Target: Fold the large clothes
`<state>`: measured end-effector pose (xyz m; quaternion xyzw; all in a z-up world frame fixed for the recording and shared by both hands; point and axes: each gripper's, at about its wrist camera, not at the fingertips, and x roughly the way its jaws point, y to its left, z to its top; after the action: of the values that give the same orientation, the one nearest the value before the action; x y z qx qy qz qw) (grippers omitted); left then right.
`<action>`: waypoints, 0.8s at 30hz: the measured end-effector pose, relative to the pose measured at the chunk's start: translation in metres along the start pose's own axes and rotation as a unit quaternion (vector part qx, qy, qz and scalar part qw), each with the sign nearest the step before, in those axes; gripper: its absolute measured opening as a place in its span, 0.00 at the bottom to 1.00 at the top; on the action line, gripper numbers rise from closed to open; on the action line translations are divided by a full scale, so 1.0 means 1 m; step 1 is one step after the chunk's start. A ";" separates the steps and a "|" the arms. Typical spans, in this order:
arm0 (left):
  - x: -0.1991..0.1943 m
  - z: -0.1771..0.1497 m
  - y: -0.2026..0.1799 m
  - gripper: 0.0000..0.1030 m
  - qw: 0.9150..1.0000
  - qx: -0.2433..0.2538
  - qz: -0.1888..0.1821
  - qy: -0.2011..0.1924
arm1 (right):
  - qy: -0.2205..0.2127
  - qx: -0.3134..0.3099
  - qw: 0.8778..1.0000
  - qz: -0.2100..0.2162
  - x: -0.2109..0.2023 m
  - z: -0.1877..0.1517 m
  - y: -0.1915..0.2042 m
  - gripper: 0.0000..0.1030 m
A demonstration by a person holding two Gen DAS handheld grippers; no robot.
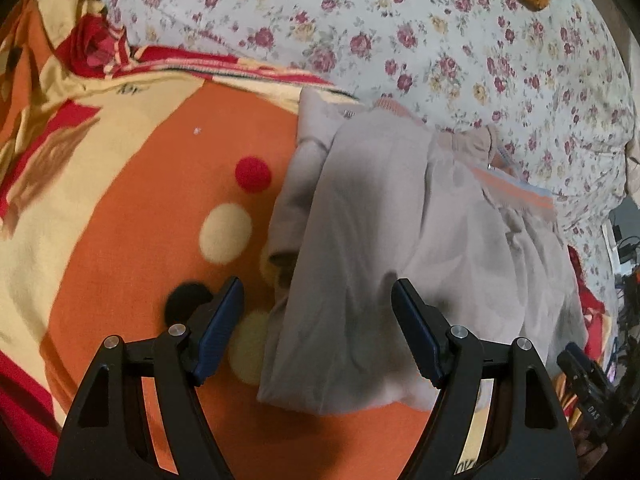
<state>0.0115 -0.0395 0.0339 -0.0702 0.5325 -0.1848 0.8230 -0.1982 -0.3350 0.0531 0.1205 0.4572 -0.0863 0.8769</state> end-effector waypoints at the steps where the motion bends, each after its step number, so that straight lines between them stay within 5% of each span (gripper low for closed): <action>1: 0.000 0.003 0.000 0.75 1.000 0.000 -0.003 -0.003 | 0.001 0.006 1.000 -0.002 0.000 0.000 -0.006 0.60; 7: 0.022 0.014 -0.002 0.75 0.999 -0.008 -0.010 0.032 | -0.012 0.032 0.999 -0.007 -0.001 0.001 -0.033 0.61; 24: 0.028 0.016 -0.009 0.81 0.999 0.024 0.006 0.023 | -0.005 0.042 0.999 0.001 0.007 0.004 -0.038 0.64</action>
<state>0.0336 -0.0597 0.0198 -0.0430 0.5475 -0.1938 0.8129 -0.2014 -0.3724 0.0447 0.1568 0.4488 -0.1053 0.8735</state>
